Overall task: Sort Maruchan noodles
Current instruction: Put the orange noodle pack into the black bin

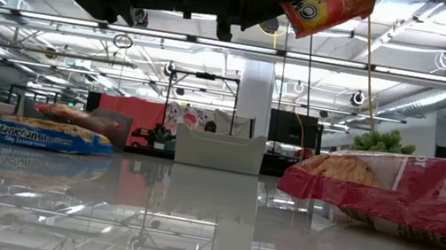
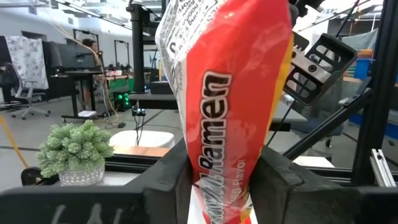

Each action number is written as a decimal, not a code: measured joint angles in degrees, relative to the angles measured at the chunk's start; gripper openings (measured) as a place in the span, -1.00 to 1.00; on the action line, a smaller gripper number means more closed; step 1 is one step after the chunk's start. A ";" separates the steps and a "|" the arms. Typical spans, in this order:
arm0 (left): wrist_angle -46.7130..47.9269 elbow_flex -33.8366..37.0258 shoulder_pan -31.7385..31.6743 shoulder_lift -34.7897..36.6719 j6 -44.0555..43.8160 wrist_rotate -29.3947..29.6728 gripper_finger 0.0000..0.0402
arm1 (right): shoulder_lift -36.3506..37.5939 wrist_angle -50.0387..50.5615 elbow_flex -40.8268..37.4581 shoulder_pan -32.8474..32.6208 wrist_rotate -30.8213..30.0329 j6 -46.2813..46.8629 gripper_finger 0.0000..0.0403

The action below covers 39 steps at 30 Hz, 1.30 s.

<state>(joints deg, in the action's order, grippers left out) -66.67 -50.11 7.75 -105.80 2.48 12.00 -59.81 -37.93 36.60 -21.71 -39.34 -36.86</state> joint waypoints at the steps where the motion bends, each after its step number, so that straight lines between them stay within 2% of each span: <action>1: 0.00 0.00 0.00 0.00 0.02 -0.03 -0.39 | 0.02 0.00 -0.02 0.00 -0.06 0.05 -1.00; 6: 0.79 0.02 0.05 0.44 -0.07 -0.07 -0.37 | 0.35 2.02 0.00 -0.11 -0.13 0.04 -0.95; 9: 5.89 0.09 0.04 3.15 -1.69 -1.71 -0.36 | 1.54 3.85 0.06 -0.17 -0.03 0.92 -0.84; 15: 24.14 0.00 -0.12 13.90 0.70 -0.89 -0.36 | 6.53 8.60 0.05 -0.22 -0.45 3.96 -0.57; 20: 41.03 0.00 -2.39 25.40 1.47 1.62 -0.35 | 11.23 17.43 0.02 -0.26 -7.98 5.62 -0.44; 23: 52.32 0.00 -5.76 32.68 -3.72 1.69 -0.35 | 13.76 19.71 0.00 -0.26 -11.96 4.42 -0.41; 26: 61.84 0.00 -10.00 40.07 -6.83 1.42 -0.35 | 16.00 20.39 0.00 -0.26 -12.53 4.00 -0.40; 33: 82.48 -0.02 -22.34 53.73 -1.38 0.59 -0.35 | 19.31 20.60 0.00 0.03 -13.15 -1.36 -0.40; 39: 93.36 -0.02 -34.07 58.65 3.06 0.47 -0.35 | 20.30 22.27 0.00 2.36 -13.16 -5.73 -0.40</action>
<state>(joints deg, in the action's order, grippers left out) 26.68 -50.13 -26.32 -47.15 5.54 12.47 -39.51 -15.66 36.60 -19.35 -52.50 -42.59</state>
